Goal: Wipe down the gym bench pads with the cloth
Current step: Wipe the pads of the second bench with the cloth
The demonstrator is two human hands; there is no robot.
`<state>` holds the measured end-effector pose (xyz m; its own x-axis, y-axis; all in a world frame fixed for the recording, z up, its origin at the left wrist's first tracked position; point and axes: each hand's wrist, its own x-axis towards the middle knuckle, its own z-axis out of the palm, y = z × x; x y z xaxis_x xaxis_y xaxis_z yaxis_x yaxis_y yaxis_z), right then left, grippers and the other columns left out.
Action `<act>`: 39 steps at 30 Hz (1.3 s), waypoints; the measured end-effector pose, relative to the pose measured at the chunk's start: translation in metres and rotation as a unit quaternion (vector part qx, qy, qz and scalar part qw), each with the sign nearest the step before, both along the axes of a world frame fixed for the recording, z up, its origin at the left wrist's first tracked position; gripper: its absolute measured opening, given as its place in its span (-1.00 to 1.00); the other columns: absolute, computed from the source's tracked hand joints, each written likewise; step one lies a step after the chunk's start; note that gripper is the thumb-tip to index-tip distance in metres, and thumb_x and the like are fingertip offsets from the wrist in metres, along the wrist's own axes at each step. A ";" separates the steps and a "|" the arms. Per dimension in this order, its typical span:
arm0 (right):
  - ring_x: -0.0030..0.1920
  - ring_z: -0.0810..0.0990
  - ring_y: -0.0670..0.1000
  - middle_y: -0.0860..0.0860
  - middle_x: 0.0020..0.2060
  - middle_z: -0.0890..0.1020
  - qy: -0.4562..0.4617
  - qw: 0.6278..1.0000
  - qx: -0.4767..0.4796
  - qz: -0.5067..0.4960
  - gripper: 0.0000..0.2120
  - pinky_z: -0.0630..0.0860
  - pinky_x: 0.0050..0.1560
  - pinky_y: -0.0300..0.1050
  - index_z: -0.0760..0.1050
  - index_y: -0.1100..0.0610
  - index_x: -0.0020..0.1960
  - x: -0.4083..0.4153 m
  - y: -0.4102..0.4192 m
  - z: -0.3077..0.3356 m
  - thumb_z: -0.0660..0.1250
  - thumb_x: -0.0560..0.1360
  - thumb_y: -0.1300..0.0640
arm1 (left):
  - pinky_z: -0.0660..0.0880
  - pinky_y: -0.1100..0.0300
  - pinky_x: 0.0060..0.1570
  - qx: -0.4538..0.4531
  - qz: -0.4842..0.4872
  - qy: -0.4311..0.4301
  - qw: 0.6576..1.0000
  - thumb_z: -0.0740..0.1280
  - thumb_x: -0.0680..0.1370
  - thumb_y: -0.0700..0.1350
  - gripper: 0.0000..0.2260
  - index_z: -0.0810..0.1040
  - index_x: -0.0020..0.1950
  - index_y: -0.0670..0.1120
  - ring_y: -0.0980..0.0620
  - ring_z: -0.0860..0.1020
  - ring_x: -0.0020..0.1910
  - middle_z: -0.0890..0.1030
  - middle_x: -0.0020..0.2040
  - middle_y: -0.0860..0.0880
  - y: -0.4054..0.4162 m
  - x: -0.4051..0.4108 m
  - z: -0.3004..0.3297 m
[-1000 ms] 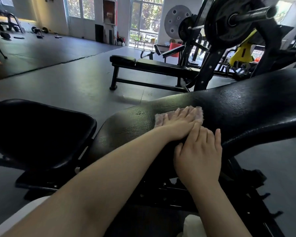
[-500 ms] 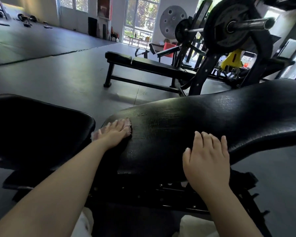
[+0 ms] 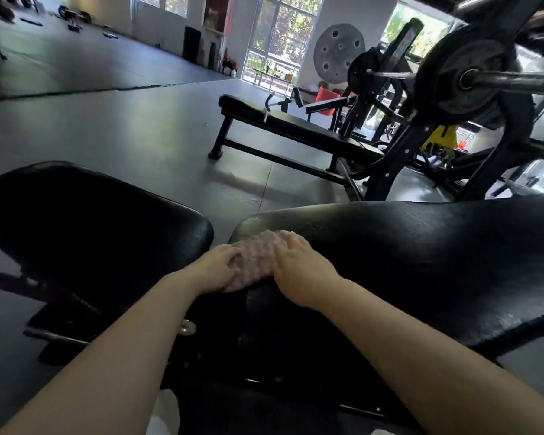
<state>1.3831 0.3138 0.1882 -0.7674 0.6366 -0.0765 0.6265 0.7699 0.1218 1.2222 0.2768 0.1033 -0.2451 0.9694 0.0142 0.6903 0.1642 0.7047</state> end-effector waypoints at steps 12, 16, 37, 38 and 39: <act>0.53 -0.17 0.15 0.02 0.55 -0.05 -0.088 0.996 -0.024 -0.021 -0.44 -0.24 0.46 0.22 -0.03 -0.08 0.55 -0.070 0.037 -0.055 -0.08 0.60 -0.23 | 0.26 0.25 0.25 -0.015 0.019 -0.005 1.000 0.28 0.51 -0.25 -0.47 0.18 0.45 -0.20 -0.08 0.35 0.36 0.32 0.42 -0.18 -0.003 -0.009 -0.006; 0.53 -0.18 0.14 0.00 0.55 -0.08 -0.101 0.993 0.000 -0.064 -0.41 -0.23 0.47 0.18 -0.07 -0.05 0.55 -0.039 0.060 -0.034 -0.09 0.60 -0.23 | 0.08 0.20 0.42 -0.002 -0.005 -0.004 1.000 0.33 0.54 0.01 -0.29 0.00 0.54 -0.14 -0.03 0.16 0.49 0.16 0.52 -0.12 0.000 0.002 0.003; 0.44 -0.31 0.38 0.07 0.52 -0.23 -0.085 0.947 0.057 -0.306 -0.18 -0.30 0.28 0.53 -0.20 -0.18 0.52 0.007 0.129 0.017 -0.14 0.39 -0.54 | 0.12 0.09 0.43 -0.070 -0.061 0.059 0.994 0.22 0.53 0.23 -0.39 0.19 0.50 0.02 -0.04 0.15 0.48 0.14 0.52 -0.01 0.001 0.012 0.008; 0.44 -0.32 0.39 0.08 0.52 -0.23 -0.089 0.952 0.051 -0.288 -0.20 -0.31 0.27 0.54 -0.20 -0.20 0.52 -0.004 0.125 0.010 -0.13 0.40 -0.53 | 0.13 0.10 0.44 -0.067 -0.061 0.058 0.994 0.22 0.54 0.21 -0.40 0.20 0.50 -0.01 -0.03 0.17 0.48 0.17 0.51 -0.02 0.001 0.011 0.008; 0.43 -0.33 0.39 0.08 0.52 -0.22 -0.093 0.957 0.045 -0.273 -0.22 -0.31 0.27 0.54 -0.19 -0.21 0.52 -0.014 0.121 0.004 -0.11 0.41 -0.52 | 0.15 0.10 0.43 -0.064 -0.060 0.057 0.995 0.23 0.54 0.18 -0.41 0.21 0.49 -0.03 -0.02 0.21 0.46 0.21 0.50 -0.03 0.001 0.010 0.007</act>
